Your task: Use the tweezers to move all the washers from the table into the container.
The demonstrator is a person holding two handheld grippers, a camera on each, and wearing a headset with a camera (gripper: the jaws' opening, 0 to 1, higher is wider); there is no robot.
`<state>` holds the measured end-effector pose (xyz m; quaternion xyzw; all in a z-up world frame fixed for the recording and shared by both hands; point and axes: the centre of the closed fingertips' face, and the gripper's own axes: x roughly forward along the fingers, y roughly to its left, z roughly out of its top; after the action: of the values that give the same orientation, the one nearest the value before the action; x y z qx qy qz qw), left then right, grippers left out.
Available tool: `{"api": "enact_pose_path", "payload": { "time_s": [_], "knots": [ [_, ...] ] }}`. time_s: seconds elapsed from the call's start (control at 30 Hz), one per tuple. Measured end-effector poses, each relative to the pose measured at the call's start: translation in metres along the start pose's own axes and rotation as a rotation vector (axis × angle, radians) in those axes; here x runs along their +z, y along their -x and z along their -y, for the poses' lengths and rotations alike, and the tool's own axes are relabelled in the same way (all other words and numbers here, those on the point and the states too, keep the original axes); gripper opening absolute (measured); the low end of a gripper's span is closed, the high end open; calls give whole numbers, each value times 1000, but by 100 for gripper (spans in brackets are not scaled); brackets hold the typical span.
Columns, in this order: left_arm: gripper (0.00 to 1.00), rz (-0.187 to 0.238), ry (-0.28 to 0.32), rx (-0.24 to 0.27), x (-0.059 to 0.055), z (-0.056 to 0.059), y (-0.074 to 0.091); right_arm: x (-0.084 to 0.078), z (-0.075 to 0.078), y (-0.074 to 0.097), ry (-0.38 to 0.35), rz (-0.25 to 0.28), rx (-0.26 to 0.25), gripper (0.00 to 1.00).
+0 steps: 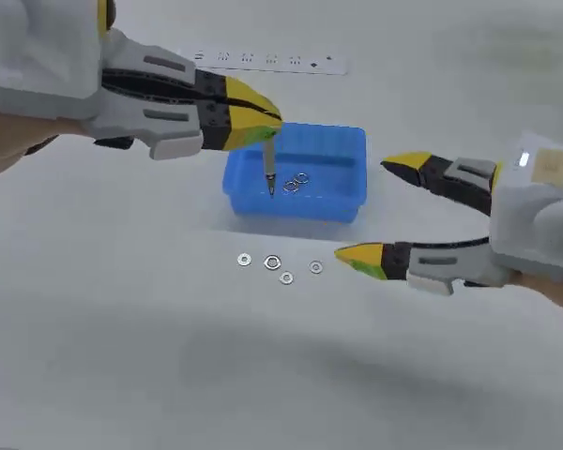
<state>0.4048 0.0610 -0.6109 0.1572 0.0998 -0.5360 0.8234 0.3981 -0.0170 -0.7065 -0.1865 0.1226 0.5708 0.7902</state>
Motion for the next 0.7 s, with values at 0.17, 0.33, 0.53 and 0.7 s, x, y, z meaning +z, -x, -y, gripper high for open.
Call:
{"api": "enact_pose_path", "payload": {
  "time_s": [0.17, 0.33, 0.53, 0.7],
  "knots": [
    [4, 0, 20, -3, -7, 11, -3, -24, -9, 19, -63, -35, -42, 74],
    [4, 4, 54, -24, -16, 27, -7, -38, -9, 30, -145, -48, -49, 80],
    [4, 23, 82, -30, -28, 43, -13, -49, -8, 35, -125, -89, -51, 82],
    [4, 24, 82, -33, -35, 55, -20, -55, -9, 34, -116, -105, -46, 86]
  ]
}}
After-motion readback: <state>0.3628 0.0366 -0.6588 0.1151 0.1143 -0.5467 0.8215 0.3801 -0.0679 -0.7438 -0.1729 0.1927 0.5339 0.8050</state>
